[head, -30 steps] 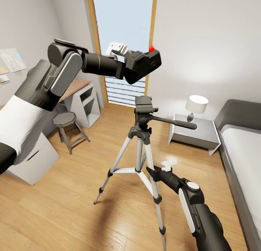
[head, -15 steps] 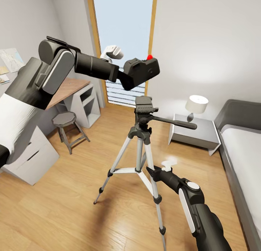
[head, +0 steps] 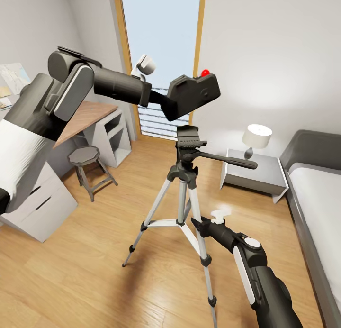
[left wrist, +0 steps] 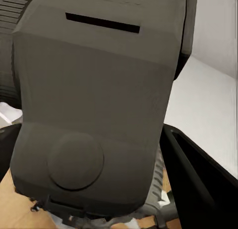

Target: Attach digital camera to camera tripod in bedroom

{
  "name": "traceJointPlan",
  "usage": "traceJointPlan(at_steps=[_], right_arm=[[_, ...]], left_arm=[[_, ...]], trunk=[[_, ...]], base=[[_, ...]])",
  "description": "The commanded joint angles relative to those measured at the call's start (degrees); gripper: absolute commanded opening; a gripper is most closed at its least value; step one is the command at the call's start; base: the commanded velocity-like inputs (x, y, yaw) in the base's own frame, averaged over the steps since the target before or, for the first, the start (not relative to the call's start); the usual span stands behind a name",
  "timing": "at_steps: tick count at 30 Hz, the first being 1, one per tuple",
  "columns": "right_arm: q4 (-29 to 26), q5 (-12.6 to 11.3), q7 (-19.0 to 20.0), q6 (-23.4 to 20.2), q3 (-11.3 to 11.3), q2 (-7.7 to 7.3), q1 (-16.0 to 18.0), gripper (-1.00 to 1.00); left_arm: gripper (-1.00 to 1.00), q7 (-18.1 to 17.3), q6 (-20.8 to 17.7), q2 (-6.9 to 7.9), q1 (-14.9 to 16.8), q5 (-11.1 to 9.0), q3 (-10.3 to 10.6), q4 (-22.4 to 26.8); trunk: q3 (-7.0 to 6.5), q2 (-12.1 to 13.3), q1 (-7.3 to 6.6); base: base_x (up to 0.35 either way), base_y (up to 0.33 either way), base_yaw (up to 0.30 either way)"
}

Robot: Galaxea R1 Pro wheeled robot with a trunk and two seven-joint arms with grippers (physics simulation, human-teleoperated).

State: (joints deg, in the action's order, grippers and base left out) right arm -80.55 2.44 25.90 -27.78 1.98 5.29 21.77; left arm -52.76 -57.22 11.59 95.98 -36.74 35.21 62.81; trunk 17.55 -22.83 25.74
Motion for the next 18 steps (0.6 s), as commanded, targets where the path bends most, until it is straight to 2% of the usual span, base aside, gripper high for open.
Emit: traceJointPlan(at_steps=[1, 8, 13, 14, 18], right_arm=[[2.22, 0.99, 0.50, -0.34, 0.21, 0.07, 0.03, -1.00], [2.24, 0.99, 0.52, -0.34, 0.22, 0.07, 0.03, -1.00], [2.24, 0.99, 0.54, -0.35, 0.22, 0.07, 0.03, -1.00], [2.24, 0.99, 0.55, -0.35, 0.22, 0.07, 0.03, -1.00], [2.24, 0.99, 0.55, -0.35, 0.19, 0.07, 0.03, -1.00]], left_arm=[[-1.00, -1.15, 0.78, 0.16, 0.11, 0.23, 0.14, 0.00], [-1.00, -2.99, 2.37, 1.02, 0.12, 1.33, 0.20, 0.08], [-1.00, -3.44, 2.67, 1.25, 0.15, 3.28, 0.21, -0.13], [-1.00, -3.57, 2.69, 1.23, 0.27, 4.31, 0.21, -0.25], [-1.00, -3.78, 2.61, 1.23, 1.25, 6.25, 0.28, -0.57]], trunk=[[0.11, -0.09, 0.04], [0.11, -0.09, 0.04], [0.11, -0.09, 0.04], [0.11, -0.09, 0.04], [0.11, -0.09, 0.04]], base=[[0.000, 0.000, 0.000], [0.000, 0.000, 0.000], [0.000, 0.000, 0.000], [0.000, 0.000, 0.000], [0.000, 0.000, 0.000]])
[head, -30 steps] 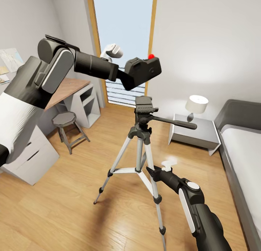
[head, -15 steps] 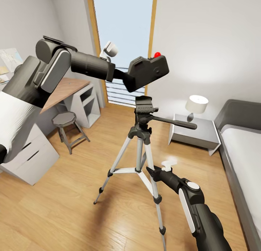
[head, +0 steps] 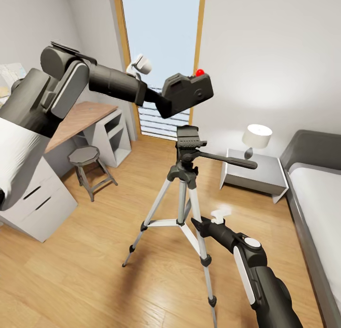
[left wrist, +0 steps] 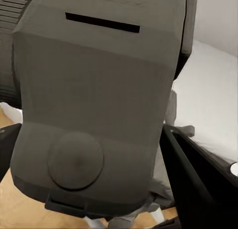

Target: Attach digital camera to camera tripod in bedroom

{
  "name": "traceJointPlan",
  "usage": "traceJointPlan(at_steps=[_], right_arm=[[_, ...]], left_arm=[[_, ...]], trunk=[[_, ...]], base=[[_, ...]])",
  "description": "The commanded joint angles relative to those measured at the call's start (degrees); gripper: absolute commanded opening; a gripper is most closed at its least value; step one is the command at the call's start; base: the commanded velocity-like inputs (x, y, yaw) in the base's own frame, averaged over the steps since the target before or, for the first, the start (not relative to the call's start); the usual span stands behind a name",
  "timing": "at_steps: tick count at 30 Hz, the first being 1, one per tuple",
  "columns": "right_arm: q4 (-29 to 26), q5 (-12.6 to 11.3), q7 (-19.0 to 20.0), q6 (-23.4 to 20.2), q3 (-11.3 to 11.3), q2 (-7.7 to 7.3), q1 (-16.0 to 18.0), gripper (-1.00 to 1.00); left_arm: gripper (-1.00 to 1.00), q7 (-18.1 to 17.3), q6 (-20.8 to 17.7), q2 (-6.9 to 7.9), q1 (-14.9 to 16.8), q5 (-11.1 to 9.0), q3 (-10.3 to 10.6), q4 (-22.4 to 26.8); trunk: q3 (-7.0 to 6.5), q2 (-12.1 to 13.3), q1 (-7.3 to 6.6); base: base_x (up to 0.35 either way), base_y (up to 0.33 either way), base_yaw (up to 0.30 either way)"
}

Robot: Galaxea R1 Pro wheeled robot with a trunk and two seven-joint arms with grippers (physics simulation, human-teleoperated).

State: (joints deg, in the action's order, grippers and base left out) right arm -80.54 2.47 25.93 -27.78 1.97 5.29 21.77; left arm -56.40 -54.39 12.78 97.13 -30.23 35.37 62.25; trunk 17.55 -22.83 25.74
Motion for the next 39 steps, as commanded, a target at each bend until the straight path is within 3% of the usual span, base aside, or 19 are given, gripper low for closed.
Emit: traceJointPlan(at_steps=[1, 7, 14, 16, 27, 35, 39], right_arm=[[2.23, 0.96, 0.52, -0.34, 0.18, 0.07, 0.03, -1.00], [2.28, 0.96, 0.46, -0.33, 0.15, 0.07, 0.03, -1.00], [2.37, 0.96, 0.44, -0.31, 0.15, 0.07, 0.03, -1.00], [2.39, 0.96, 0.44, -0.32, 0.14, 0.07, 0.03, -1.00], [2.41, 0.99, 0.44, -0.34, 0.21, 0.07, 0.03, -1.00], [2.41, 0.96, 0.44, -0.30, 0.21, 0.07, 0.03, -1.00], [2.41, 0.96, 0.44, -0.29, 0.22, 0.07, 0.03, -1.00]], left_arm=[[-1.00, -0.21, -0.25, 0.05, 0.50, 0.08, 0.14, -0.08], [-1.00, -0.93, -1.25, -0.04, 4.70, 1.05, 1.87, -0.58], [-1.00, -1.22, -3.45, -0.65, 10.63, 0.75, 7.31, -1.15], [-1.00, -1.24, -3.69, -0.78, 11.40, 0.53, 8.06, -1.11], [-1.00, -1.34, -3.95, -0.86, 12.10, -0.75, 9.70, 0.05], [-1.00, -1.35, -4.14, -0.82, 12.17, -2.75, 16.47, 2.24], [-1.00, -1.52, -4.36, -0.43, 12.20, -3.54, 17.86, 2.60]], trunk=[[0.11, -0.09, 0.05], [0.11, -0.09, 0.05], [0.11, -0.09, 0.05], [0.11, -0.09, 0.05], [0.11, -0.09, 0.05], [0.11, -0.09, 0.05], [0.11, -0.09, 0.05]], base=[[0.000, 0.000, 0.000], [0.000, 0.000, 0.000], [0.000, 0.000, 0.000], [0.000, 0.000, 0.000], [0.000, 0.000, 0.000], [0.000, 0.000, 0.000], [0.000, 0.000, 0.000]])
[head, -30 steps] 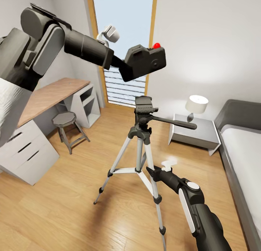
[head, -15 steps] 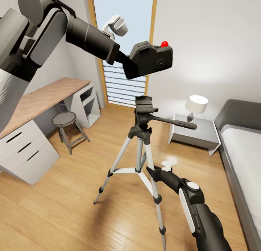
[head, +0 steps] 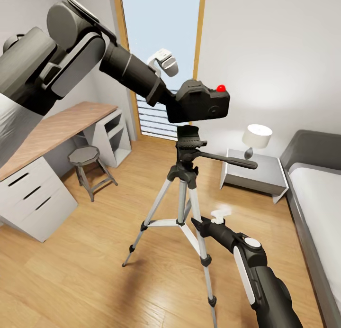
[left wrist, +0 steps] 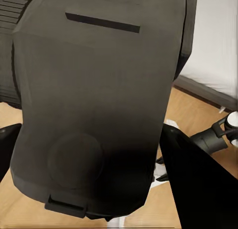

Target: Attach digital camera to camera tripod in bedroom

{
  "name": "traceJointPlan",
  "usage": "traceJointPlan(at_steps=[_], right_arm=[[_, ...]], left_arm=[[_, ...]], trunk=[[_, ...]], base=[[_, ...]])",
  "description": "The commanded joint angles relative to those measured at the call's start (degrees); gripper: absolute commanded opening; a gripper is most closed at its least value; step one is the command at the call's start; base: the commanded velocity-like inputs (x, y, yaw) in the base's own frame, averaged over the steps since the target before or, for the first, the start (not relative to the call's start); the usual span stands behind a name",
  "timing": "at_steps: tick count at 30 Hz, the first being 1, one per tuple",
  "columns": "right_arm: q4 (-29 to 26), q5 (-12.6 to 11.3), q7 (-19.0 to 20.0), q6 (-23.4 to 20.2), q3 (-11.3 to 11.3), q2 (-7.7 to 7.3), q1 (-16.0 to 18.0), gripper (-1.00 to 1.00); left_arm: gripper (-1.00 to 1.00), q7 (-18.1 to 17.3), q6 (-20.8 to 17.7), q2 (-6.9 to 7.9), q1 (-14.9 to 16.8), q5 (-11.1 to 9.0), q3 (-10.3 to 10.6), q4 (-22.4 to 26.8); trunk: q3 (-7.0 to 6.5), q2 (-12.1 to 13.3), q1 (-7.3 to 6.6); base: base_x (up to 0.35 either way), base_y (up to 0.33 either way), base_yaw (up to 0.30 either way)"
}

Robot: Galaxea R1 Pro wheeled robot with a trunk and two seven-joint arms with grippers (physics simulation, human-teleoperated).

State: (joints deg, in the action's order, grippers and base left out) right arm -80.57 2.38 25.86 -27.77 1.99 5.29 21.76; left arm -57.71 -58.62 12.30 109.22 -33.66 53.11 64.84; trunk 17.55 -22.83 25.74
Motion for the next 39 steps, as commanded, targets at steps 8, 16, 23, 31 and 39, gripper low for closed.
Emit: traceJointPlan(at_steps=[8, 16, 23, 31, 39], right_arm=[[2.39, 1.07, 0.51, -0.33, 0.21, 0.07, 0.04, -1.00], [2.35, 1.11, 0.51, -0.34, 0.21, 0.07, 0.04, -1.00], [2.34, 1.13, 0.51, -0.30, 0.21, 0.07, 0.04, -1.00], [2.31, 1.06, 0.58, -0.35, 0.21, 0.07, 0.04, -1.00], [2.26, 1.04, 0.60, -0.35, 0.21, 0.07, 0.04, -1.00]], left_arm=[[-1.00, -0.15, -0.11, 0.28, 0.11, 0.03, 0.38, 0.23], [-1.00, 0.02, -0.03, 2.07, 0.11, 0.09, 0.39, 0.65], [-1.00, 0.02, -0.06, 4.66, 0.10, 0.02, 0.35, 2.48], [-1.00, -0.08, 0.03, 6.50, 0.09, -0.01, 0.33, 4.70], [-1.00, -0.18, 0.10, 6.47, 0.10, -0.17, 0.42, 4.91]], trunk=[[0.11, -0.09, 0.05], [0.11, -0.09, 0.05], [0.11, -0.09, 0.05], [0.11, -0.09, 0.05], [0.11, -0.09, 0.05]], base=[[0.000, 0.000, 0.000], [0.000, 0.000, 0.000], [0.000, 0.000, 0.000], [0.000, 0.000, 0.000], [0.000, 0.000, 0.000]])
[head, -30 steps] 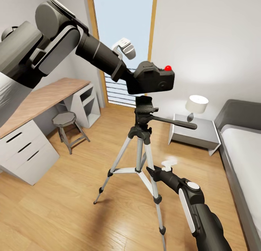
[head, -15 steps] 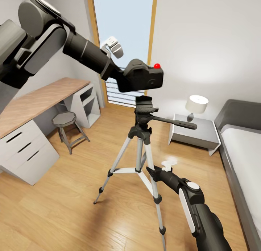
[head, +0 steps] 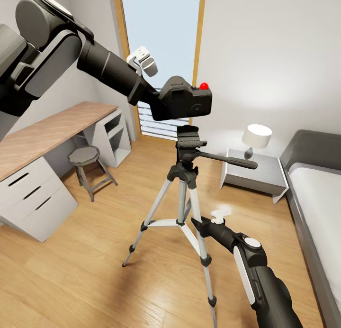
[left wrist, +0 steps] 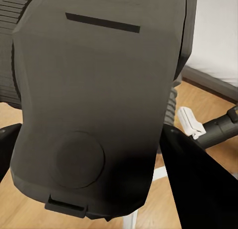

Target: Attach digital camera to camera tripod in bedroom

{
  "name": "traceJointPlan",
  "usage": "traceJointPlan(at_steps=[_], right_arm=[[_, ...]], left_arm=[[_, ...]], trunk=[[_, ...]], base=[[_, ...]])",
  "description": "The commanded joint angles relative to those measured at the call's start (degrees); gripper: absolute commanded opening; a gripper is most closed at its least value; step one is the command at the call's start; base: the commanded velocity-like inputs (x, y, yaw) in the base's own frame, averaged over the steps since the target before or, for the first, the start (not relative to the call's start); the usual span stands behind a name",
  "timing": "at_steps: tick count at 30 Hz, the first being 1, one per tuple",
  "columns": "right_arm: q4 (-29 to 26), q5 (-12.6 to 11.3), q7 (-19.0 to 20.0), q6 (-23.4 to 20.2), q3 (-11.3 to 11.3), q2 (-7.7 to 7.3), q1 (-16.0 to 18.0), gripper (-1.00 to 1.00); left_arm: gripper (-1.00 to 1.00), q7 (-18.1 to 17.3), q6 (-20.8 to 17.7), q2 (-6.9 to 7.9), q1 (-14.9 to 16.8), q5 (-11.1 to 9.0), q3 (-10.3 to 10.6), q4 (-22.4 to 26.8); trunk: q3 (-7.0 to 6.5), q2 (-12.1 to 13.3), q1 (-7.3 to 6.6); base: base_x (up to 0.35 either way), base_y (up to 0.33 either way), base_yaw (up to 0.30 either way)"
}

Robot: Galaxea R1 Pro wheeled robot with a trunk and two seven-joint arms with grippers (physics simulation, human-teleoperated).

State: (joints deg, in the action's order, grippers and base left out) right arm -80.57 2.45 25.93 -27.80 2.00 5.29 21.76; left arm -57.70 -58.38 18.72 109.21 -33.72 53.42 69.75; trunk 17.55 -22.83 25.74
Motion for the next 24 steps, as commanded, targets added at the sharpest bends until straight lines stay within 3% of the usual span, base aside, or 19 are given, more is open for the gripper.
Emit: traceJointPlan(at_steps=[1, 13, 24], right_arm=[[2.27, 0.98, 0.52, -0.33, 0.19, 0.07, 0.04, -1.00], [2.35, 0.98, 0.45, -0.33, 0.19, 0.07, 0.04, -1.00], [2.35, 0.98, 0.52, -0.33, 0.19, 0.07, 0.04, -1.00]], left_arm=[[-1.00, -0.20, -0.11, 0.04, 0.11, -0.11, 0.11, 0.00], [-1.00, -0.17, 0.13, -1.58, 0.06, -0.49, 0.52, 0.02], [-1.00, 0.27, 0.30, -2.16, 0.04, -0.49, 0.62, 0.03]], trunk=[[0.11, -0.09, 0.05], [0.11, -0.09, 0.05], [0.11, -0.09, 0.05]], base=[[0.000, 0.000, 0.000], [0.000, 0.000, 0.000], [0.000, 0.000, 0.000]])
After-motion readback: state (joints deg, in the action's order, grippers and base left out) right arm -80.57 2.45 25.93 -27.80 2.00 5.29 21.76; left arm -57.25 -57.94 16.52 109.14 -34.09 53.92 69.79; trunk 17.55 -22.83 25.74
